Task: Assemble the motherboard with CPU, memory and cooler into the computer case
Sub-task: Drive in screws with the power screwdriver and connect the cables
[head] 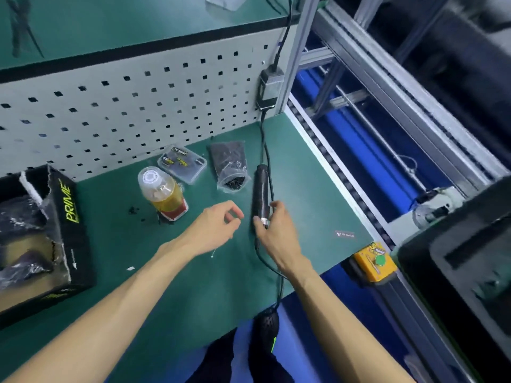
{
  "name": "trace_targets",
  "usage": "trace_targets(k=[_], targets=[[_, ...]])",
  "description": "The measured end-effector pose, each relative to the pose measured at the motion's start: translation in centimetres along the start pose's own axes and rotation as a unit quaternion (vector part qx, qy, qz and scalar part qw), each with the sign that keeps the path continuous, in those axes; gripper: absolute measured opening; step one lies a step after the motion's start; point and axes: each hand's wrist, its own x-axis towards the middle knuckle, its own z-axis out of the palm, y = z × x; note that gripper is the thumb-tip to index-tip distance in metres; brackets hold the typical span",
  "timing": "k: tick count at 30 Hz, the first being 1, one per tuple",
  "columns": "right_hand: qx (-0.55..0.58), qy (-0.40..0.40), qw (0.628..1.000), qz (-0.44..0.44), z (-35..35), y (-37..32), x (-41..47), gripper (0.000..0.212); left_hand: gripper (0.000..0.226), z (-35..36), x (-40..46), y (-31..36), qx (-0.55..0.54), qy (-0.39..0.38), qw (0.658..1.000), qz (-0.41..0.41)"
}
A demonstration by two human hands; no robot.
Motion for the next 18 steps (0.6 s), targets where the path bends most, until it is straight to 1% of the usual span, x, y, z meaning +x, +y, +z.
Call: trace_targets(k=[4,7,10,14,16,18], targets=[[-0.019,0.0,0.998,0.053,1.6,-0.8,2.4,0.07,0.016,-0.1,1.4,-0.8,0.015,-0.027,0.999,0.01],[-0.059,-0.004,0.995,0.081,2.8,-0.9,3.6,0.076,0.015,-0.5,2.3,-1.7,0.018,-0.033,0.999,0.003],[-0.098,-0.013,0.988,0.115,3.4,-0.4,4.5,0.071,0.016,-0.7,3.0,-2.5,0.023,-0.043,0.999,-0.003],[-0.112,-0.007,0.984,0.137,3.7,-0.4,5.8,0.051,0.017,-1.0,4.1,-3.2,0.032,-0.052,0.998,0.001],[-0.106,0.003,0.985,0.135,3.8,-0.5,5.7,0.047,0.017,-1.0,4.5,-3.3,0.035,-0.057,0.998,0.003],[-0.076,0.014,0.987,0.139,3.9,-0.3,5.3,0.045,0.017,-0.8,4.8,-3.3,0.037,-0.063,0.997,0.008]])
